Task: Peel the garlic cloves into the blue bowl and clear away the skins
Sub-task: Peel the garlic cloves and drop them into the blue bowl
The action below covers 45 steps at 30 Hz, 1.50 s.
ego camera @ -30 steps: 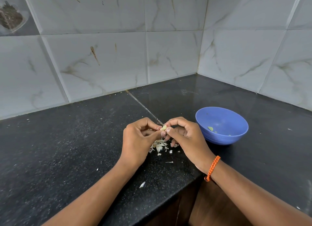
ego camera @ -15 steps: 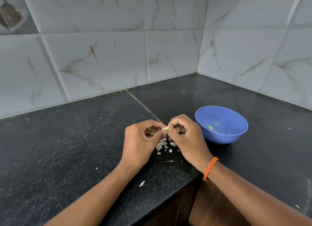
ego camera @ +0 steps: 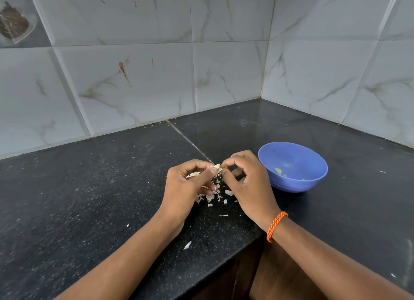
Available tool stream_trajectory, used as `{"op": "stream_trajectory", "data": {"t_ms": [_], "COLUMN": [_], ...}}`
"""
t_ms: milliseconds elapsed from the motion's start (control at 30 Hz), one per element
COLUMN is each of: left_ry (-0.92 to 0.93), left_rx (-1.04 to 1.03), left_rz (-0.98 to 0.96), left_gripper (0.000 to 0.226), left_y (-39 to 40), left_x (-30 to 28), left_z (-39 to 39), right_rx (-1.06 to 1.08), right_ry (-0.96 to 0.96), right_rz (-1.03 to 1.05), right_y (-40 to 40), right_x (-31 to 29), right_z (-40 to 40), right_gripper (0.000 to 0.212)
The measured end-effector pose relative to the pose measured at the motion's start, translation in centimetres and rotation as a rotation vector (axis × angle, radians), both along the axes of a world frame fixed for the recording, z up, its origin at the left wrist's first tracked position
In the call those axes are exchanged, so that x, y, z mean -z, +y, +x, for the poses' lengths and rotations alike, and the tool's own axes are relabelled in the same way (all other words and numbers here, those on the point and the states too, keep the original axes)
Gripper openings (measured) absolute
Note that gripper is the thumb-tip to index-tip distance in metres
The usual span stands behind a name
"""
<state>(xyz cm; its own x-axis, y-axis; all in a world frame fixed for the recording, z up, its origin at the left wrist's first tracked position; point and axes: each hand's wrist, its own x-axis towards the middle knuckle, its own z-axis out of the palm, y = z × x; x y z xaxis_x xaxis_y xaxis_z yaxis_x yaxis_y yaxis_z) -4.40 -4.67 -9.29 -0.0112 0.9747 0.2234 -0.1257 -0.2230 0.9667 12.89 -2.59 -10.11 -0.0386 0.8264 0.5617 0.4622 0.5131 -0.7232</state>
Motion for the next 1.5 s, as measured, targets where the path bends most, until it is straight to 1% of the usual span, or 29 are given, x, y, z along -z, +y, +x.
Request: {"op": "stream_trajectory", "data": {"t_ms": [100,200,300,367,400,467,533,633,733,800,933,1000,1100,1300,1433,1500], "left_ry": [-0.004,0.099,0.221,0.263,0.276,0.281,0.275,0.279,0.296,0.318,0.376,0.387,0.382,0.365,0.342,0.370], "left_rx": [-0.005,-0.056,-0.124,-0.167,-0.182,-0.198,-0.206,-0.209,-0.204,-0.207,-0.215,-0.207,-0.189,-0.202,-0.190,-0.193], "left_rz": [-0.009,0.032,0.086,0.109,0.115,0.115,0.109,0.113,0.129,0.131,0.143,0.147,0.147,0.141,0.147,0.159], "left_gripper": [0.013,0.012,0.009,0.010,0.010,0.011,0.011,0.010,0.007,0.005,0.006,0.008,0.009,0.012,0.006,0.007], "left_y": [0.1,0.3,0.4,0.5,0.5,0.6,0.7,0.6,0.6,0.7,0.7,0.7,0.7,0.7,0.8,1.0], "left_x": [0.0,0.1,0.4,0.5,0.5,0.6,0.6,0.6,0.5,0.5,0.4,0.4,0.3,0.4,0.2,0.2], "left_z": [0.0,-0.2,-0.3,-0.4,-0.4,-0.5,-0.5,-0.5,-0.5,-0.6,-0.7,-0.7,-0.7,-0.7,-0.7,-0.9], "right_rx": [0.029,0.039,0.024,0.029,0.038,0.070,0.058,0.033,-0.007,-0.018,-0.046,-0.078,-0.115,-0.074,-0.032,0.023], "right_ry": [0.003,-0.021,-0.019,-0.026,-0.035,-0.056,-0.072,-0.079,-0.016,-0.012,-0.084,-0.068,-0.051,-0.019,-0.133,-0.206], "right_rz": [0.009,-0.001,-0.005,0.016,0.029,0.040,0.026,0.014,-0.028,-0.046,0.015,0.007,0.008,0.038,0.108,0.138], "right_y": [0.1,-0.1,-0.3,-0.4,-0.5,-0.4,-0.3,-0.1,-0.2,-0.3,-0.6,-0.8,-1.1,-1.3,-1.6,-1.5], "right_x": [0.1,0.0,-0.2,-0.1,-0.2,-0.2,-0.1,0.2,0.2,0.1,0.0,-0.2,-0.6,-0.7,-1.8,-2.8], "right_z": [0.2,0.1,0.1,0.0,0.0,-0.1,0.0,0.1,0.1,0.0,-0.1,-0.1,-0.3,-0.3,-0.2,0.3], "right_gripper": [0.013,0.020,0.015,0.006,0.004,0.014,0.012,0.028,0.025,0.025,0.050,0.056,0.052,0.047,0.045,0.041]}}
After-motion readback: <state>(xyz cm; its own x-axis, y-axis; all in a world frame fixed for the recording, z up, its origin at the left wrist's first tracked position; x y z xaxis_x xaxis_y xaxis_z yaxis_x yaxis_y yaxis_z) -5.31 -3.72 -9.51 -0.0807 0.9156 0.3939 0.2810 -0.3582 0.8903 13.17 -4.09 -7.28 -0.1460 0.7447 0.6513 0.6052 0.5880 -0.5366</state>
